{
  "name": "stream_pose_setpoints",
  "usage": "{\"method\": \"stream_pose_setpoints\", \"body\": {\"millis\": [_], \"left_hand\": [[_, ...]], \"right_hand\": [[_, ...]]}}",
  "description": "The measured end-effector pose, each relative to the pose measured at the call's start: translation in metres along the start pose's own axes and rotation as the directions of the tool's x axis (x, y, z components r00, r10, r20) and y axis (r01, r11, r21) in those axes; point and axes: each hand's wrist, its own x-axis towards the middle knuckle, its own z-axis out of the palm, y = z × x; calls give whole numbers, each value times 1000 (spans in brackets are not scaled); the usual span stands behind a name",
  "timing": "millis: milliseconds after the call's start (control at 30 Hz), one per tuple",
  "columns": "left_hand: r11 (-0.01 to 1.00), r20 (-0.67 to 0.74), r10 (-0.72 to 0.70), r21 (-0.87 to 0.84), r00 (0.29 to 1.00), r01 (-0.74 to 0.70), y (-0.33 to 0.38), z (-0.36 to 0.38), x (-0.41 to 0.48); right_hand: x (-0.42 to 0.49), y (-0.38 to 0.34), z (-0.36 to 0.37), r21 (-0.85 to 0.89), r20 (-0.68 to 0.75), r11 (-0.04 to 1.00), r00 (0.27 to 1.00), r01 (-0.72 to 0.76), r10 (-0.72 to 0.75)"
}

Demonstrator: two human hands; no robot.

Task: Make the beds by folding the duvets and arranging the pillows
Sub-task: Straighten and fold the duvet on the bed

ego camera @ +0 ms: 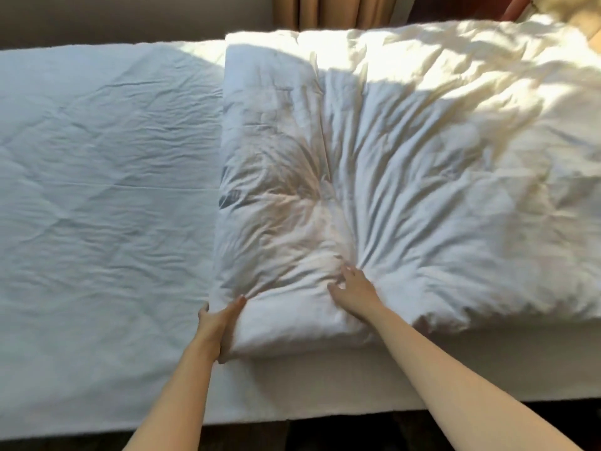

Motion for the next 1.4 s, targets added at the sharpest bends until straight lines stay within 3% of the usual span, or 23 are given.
{"method": "stream_pose_setpoints", "body": {"millis": [67,233,367,467,600,700,900,1033,1133,1267,1333,1400], "left_hand": [[997,21,62,-35,998,-62,12,0,-24],[960,137,279,-39,951,-276,48,13,-115],[874,305,436,82,847,-479,71,33,-172],[846,422,393,183,817,-501,84,44,-201],[790,607,309,265,733,-552,107,56,-213],[777,629,303,272,716,-568,134,75,-221],[795,404,459,211,791,-569,190,154,-236],[733,347,583,167,735,-660,228,258,-253],[655,364,651,175,666,-735,253,352,-265],[421,455,712,334,535,-843,276,488,-267],[253,534,698,438,477,-862,275,547,-266],[125,653,589,508,476,-852,262,593,-265]], "right_hand": [[-26,-34,-5,276,45,961,999,12,-26],[-72,-121,-31,397,2,917,1000,25,-28],[-80,-163,-61,128,33,990,998,-58,54],[-81,-160,-90,12,-32,987,987,-159,160],[-86,-137,-124,-75,-114,994,991,-77,68],[-82,-108,-173,-62,-113,998,994,-11,4],[-82,-5,-323,49,-197,998,980,32,-22],[-99,111,-451,84,-275,996,962,33,-9],[-106,239,-539,262,-306,951,921,-162,241],[-102,397,-598,546,-343,787,780,-288,523],[-93,453,-579,607,-292,690,697,-394,656],[-78,499,-536,643,-250,604,617,-470,746]]}}
